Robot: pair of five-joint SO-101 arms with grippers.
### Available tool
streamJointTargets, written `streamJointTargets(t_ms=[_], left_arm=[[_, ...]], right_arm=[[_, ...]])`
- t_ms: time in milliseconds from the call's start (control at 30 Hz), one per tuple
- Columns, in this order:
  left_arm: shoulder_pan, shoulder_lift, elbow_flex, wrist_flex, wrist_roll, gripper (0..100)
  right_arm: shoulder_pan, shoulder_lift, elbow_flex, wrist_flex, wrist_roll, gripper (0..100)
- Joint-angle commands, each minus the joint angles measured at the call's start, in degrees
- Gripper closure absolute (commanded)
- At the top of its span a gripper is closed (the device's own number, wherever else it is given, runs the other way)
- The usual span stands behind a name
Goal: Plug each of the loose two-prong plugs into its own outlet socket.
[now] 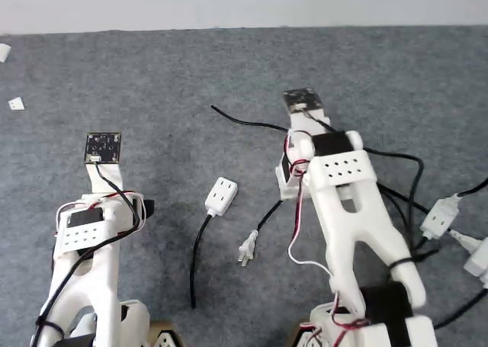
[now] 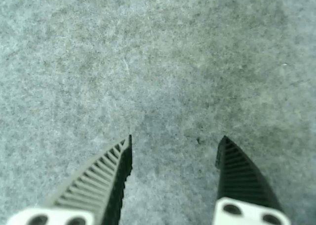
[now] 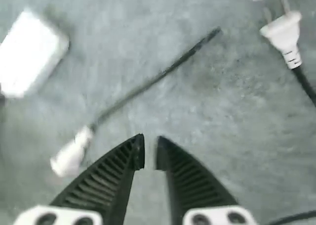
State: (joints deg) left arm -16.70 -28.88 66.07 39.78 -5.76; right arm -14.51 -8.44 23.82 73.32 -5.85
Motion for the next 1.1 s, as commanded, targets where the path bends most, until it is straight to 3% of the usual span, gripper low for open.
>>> streamJointTargets(t_ms=[0, 100, 267, 733, 1067], left_arm=[[0.35, -0.18, -2.86, -1.23, -0.35, 74], [0.18, -0.18, -2.86, -1.23, -0.35, 74], [0.18, -0.18, -2.86, -1.23, -0.35, 74], [0.26, -0.18, -2.86, -1.23, -0.35, 74], [0.26, -0.18, -2.86, -1.23, -0.35, 74]], right_arm=[[0.22, 3.56, 1.93, -8.84, -15.12, 80.5], [0.31, 8.92, 2.29, -14.46, -18.73, 79.0], [0.75, 17.19, -0.35, -20.35, -19.08, 88.7], [2.51, 21.93, -6.24, -20.35, -19.16, 97.1], [2.33, 16.57, -13.36, -6.81, -18.64, 99.1]])
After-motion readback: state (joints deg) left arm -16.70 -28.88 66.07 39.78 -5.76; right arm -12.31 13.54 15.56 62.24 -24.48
